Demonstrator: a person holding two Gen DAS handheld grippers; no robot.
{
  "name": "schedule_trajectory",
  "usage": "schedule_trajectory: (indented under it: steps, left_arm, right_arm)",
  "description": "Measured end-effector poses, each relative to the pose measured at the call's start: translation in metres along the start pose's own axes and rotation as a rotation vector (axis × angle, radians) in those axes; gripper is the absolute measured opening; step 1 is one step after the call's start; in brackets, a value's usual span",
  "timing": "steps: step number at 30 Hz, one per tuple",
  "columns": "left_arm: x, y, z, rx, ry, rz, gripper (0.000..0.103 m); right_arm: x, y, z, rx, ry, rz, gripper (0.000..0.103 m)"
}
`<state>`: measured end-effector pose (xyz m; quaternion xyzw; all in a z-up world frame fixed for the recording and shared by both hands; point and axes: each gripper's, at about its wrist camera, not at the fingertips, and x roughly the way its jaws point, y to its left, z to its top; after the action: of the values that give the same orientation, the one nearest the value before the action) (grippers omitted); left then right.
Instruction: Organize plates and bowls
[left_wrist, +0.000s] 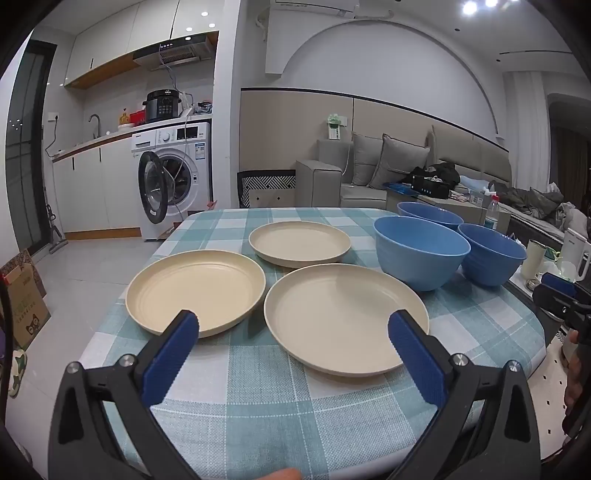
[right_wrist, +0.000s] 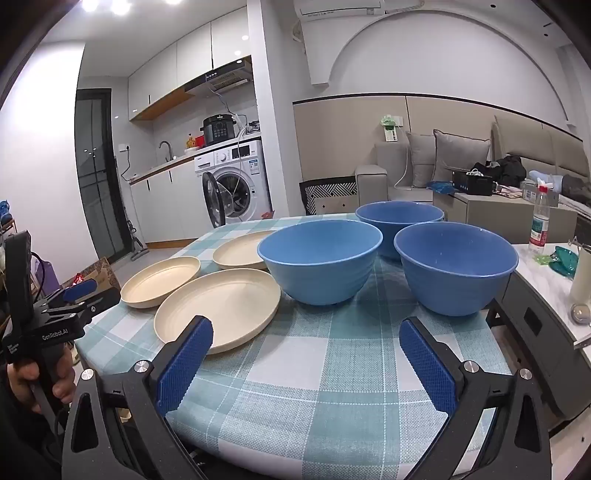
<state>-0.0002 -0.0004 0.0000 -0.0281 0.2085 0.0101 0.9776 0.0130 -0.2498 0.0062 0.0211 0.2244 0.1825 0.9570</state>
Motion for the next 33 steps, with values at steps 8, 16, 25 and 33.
schedule_trajectory:
  steps: [8, 16, 25, 33]
  left_arm:
    - [0.0009, 0.0005, 0.0018, -0.013, 0.000, -0.011, 0.103]
    - [-0.0024, -0.0027, 0.0013, 0.011, -0.006, -0.005, 0.103]
    - [-0.0054, -0.0035, 0.0017, 0.015, -0.009, -0.004, 0.103]
    - [-0.0040, -0.0034, 0.0038, 0.020, -0.007, -0.003, 0.103]
  right_arm:
    - [-0.0019, -0.0006, 0.0007, -0.009, -0.015, -0.008, 0.103]
    - [-0.0030, 0.0031, -0.0003, -0.010, -0.017, -0.012, 0.103]
    - [-0.0011, -0.0023, -0.0017, -0.007, -0.020, -0.022, 0.103]
    - [-0.0021, -0.0018, -0.0003, -0.008, -0.020, -0.021, 0.103]
